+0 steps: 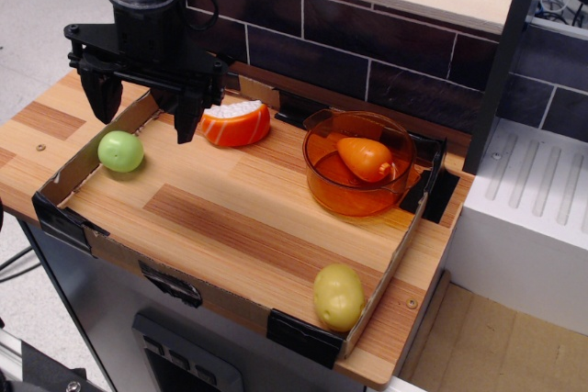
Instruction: Take carrot out of pot
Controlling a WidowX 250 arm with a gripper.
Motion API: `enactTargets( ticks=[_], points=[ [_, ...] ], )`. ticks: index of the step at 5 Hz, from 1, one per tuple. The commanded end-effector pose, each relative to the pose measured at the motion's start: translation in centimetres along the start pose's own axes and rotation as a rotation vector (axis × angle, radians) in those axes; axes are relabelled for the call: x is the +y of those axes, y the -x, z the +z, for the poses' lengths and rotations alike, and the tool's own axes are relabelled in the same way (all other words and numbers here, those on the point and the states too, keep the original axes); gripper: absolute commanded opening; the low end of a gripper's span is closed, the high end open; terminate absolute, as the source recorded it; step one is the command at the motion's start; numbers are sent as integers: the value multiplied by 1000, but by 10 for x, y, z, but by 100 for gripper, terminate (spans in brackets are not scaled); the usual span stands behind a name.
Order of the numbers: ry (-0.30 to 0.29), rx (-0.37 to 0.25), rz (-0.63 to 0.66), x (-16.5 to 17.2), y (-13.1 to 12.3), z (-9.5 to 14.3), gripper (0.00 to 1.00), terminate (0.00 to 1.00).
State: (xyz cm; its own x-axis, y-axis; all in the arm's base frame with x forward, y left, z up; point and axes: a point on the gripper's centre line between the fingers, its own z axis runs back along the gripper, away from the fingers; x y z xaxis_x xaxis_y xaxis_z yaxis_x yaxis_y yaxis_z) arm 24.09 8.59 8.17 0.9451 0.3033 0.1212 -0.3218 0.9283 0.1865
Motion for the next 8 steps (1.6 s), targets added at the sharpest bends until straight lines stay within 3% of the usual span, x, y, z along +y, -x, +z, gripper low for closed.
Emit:
enactTargets(
  ticks=[1, 2, 5, 6, 7, 8],
  points=[
    [0, 0, 0, 0, 0, 0, 100, 0],
    [19, -21, 86, -19, 3, 9, 100, 0],
    [284, -29, 655, -82, -27, 51, 100, 0],
    [351, 6, 802, -102, -36, 57, 100, 0],
    [362, 34, 894, -120, -41, 48, 100, 0],
    [307, 54, 966, -132, -47, 33, 100, 0]
  ],
)
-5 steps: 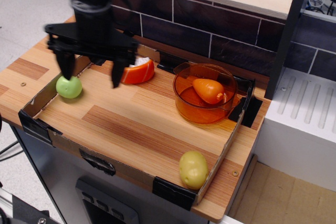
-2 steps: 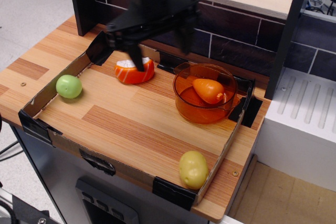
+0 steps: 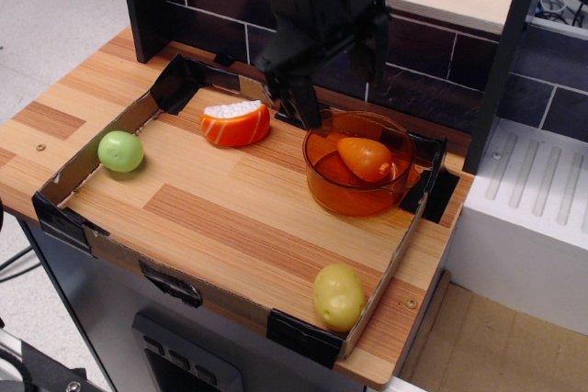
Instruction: Take carrot out of pot
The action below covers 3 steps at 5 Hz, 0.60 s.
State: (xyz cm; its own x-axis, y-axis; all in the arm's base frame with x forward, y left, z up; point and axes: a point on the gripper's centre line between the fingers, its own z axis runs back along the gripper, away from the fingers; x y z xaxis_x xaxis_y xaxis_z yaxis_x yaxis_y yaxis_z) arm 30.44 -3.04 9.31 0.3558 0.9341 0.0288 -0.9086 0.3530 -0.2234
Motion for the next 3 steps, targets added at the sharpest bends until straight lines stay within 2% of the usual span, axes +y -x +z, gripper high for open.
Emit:
enactTargets(
  ticks=[1, 3],
  points=[
    [-30, -40, 80, -21, -6, -16, 100, 0],
    [-44, -52, 101, -24, -4, -36, 100, 0]
  ],
)
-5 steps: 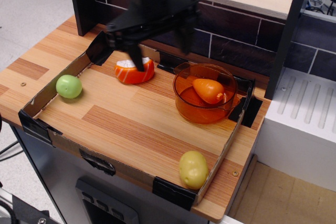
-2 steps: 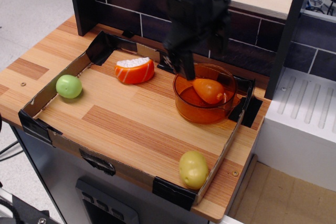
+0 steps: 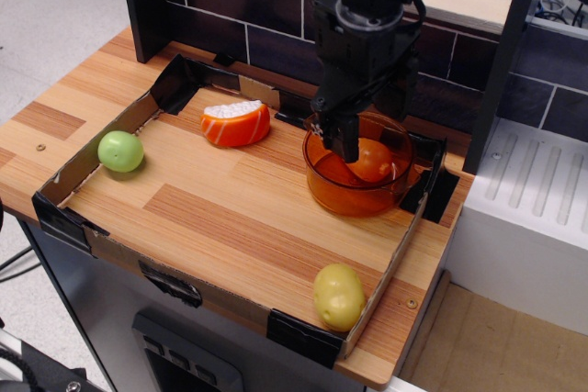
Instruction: Take carrot out of pot
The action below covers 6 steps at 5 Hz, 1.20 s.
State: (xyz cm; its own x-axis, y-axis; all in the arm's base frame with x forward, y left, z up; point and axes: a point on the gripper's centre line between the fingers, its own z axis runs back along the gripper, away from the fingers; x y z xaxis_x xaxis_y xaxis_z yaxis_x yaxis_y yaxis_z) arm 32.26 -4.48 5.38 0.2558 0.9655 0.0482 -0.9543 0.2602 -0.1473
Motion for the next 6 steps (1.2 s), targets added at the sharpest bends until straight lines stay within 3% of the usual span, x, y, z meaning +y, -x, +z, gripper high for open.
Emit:
enactTargets(
  ticks=[1, 3, 5, 6],
  points=[
    [25, -9, -19, -11, -10, -3, 100, 0],
    [-23, -29, -11, -11, -12, -26, 100, 0],
    [-11, -34, -15, -13, -12, -32, 100, 0],
    [-4, -25, -17, -15, -11, -29, 0, 0]
  ],
)
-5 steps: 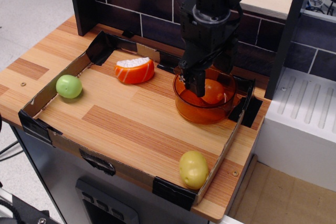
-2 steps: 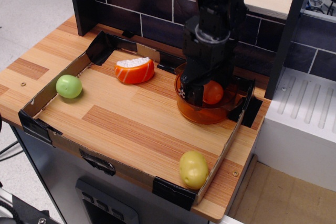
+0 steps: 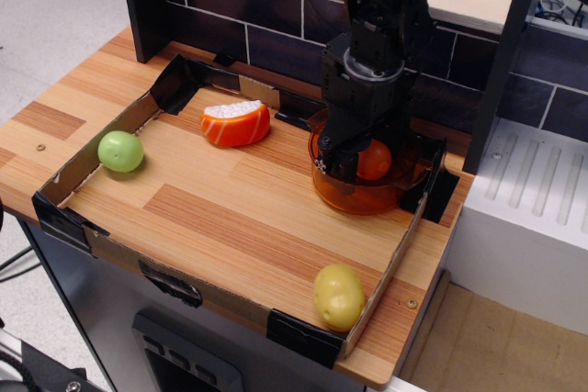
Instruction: Take carrot out of pot
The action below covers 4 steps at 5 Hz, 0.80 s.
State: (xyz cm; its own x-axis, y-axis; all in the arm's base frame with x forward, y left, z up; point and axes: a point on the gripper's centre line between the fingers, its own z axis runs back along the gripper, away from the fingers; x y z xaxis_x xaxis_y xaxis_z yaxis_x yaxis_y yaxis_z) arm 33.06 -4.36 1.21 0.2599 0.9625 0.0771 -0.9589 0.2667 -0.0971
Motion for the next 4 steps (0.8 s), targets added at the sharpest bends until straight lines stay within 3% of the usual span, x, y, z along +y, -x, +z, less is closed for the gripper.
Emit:
enactTargets(
  ticks=[1, 2, 4],
  points=[
    [61, 16, 1, -15, -11, 20, 0, 0],
    [85, 19, 4, -18, -13, 33, 0, 0],
    [170, 57, 38, -20, -23, 92, 0, 0]
  ],
)
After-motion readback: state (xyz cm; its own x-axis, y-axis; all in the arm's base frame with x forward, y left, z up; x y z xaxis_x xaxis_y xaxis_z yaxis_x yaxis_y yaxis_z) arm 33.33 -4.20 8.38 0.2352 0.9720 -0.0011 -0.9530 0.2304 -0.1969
